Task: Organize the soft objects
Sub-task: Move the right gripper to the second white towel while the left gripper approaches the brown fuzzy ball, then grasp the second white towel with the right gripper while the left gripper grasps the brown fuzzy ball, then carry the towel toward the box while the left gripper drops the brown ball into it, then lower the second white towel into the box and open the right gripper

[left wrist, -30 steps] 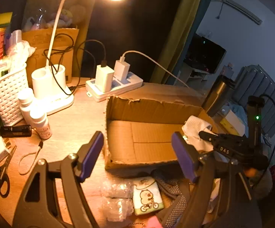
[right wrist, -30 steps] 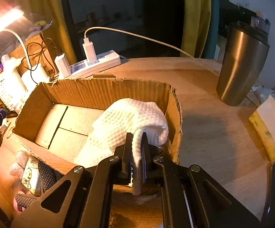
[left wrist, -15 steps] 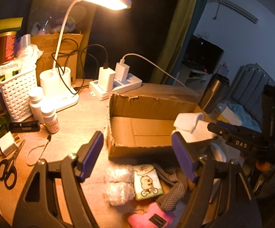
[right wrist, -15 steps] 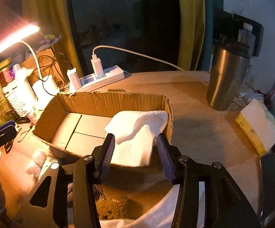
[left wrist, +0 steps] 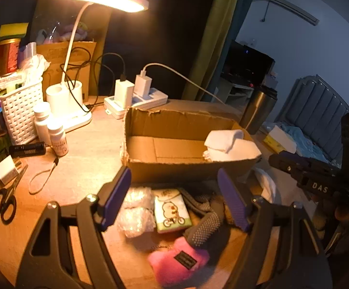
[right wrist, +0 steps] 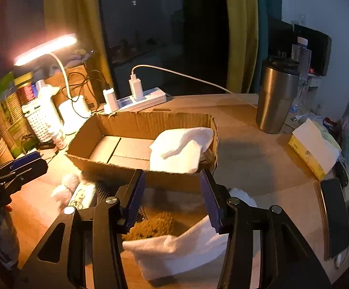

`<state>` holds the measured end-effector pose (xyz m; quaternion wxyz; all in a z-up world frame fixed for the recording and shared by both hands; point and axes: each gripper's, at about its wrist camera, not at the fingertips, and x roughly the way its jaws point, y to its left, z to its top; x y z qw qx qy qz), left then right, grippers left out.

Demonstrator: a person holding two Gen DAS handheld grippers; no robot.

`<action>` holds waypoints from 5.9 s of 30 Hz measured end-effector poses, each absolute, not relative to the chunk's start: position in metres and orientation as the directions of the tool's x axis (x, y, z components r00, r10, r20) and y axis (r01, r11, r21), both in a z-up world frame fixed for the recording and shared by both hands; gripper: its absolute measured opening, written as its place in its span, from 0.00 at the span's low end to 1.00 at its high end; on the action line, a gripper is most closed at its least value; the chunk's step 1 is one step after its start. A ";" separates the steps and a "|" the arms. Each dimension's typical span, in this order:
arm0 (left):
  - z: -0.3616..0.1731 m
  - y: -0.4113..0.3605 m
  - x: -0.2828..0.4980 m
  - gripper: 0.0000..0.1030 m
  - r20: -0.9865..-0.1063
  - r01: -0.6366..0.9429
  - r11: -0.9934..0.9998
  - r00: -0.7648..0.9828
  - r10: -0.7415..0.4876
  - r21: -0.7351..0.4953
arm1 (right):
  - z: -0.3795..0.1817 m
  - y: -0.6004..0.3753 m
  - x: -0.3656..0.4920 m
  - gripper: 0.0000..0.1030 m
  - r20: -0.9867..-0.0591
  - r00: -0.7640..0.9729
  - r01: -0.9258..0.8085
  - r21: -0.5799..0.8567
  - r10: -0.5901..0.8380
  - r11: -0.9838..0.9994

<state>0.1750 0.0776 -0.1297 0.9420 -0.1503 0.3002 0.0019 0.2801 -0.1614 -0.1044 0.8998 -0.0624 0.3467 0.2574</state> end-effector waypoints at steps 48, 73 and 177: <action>-0.166 -0.040 0.211 0.74 -0.701 -0.015 0.990 0.707 -0.089 -0.140 | -0.199 -0.215 0.279 0.18 -0.761 0.484 -0.626 0.043 0.431 0.779; -0.201 -0.089 0.247 0.73 -0.776 0.049 0.995 0.624 -0.095 -0.082 | -0.187 -0.294 0.280 0.14 -0.701 0.508 -0.538 0.194 0.499 0.820; -0.131 0.077 0.263 0.69 -0.622 -0.158 0.962 0.783 -0.016 -0.225 | -0.099 -0.154 0.340 0.14 -0.580 0.546 -0.679 0.116 0.604 0.725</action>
